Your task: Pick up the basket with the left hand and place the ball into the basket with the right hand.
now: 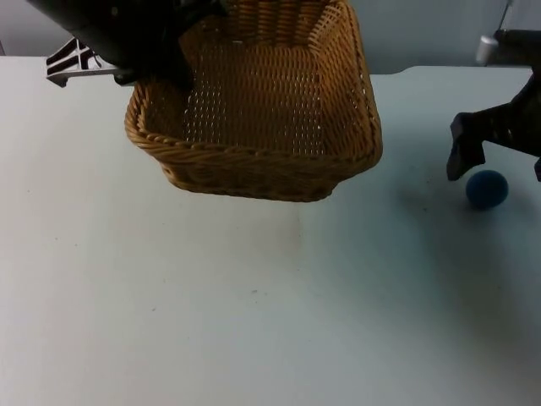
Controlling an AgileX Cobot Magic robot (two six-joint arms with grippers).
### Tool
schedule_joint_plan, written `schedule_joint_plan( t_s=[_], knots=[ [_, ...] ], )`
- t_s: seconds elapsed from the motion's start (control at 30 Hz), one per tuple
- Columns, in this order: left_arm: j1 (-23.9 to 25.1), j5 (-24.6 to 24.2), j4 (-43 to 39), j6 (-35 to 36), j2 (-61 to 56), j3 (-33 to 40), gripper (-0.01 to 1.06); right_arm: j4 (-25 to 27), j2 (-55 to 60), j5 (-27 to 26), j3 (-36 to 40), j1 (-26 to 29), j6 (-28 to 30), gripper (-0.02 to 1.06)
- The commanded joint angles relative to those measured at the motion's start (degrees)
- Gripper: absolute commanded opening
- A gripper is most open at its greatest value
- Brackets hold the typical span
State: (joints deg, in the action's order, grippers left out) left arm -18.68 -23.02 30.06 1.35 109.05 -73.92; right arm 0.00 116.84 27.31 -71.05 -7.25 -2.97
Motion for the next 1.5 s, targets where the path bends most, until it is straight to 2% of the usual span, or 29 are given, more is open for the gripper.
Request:
schedule_joint_plan(
  t_s=[0.0,1.03,1.07,1.13,1.17,1.27,1.3,1.33,1.47],
  knots=[
    [-0.29,1.35,0.85,0.14,-0.31,-0.03,0.00,0.00,0.54,-0.45,-0.62,-0.23,0.38,1.01],
    [-0.29,1.23,-0.34,0.14,-0.33,-0.03,0.00,0.00,4.04,-3.25,-0.62,-0.12,0.42,1.01],
    [-0.29,1.23,-0.34,0.14,-0.33,-0.03,0.00,0.00,4.04,-3.80,-0.62,-0.12,0.42,0.98],
    [-0.29,1.23,-0.34,0.14,-0.33,-0.03,0.00,0.00,4.04,-4.21,-0.62,-0.12,0.42,0.85],
    [-0.29,1.23,-0.34,0.14,-0.33,-0.03,0.00,0.00,4.04,-4.21,-0.62,-0.12,0.42,0.85],
    [-0.29,1.12,-0.37,0.14,-0.33,-0.03,0.00,0.00,4.04,-4.68,-0.62,-0.12,-1.23,0.51],
    [-0.29,1.12,-0.37,0.14,-0.33,-0.03,0.00,0.00,4.13,-4.92,-0.62,-0.12,-1.81,0.45],
    [-0.29,1.12,-0.37,0.14,-0.33,-0.03,0.00,0.00,4.13,-4.92,-0.62,-0.12,-1.81,0.45],
    [-0.29,1.00,-0.37,0.14,-0.33,-0.03,0.00,-0.31,4.39,-5.31,-0.62,-0.12,-2.97,0.27]
  ],
)
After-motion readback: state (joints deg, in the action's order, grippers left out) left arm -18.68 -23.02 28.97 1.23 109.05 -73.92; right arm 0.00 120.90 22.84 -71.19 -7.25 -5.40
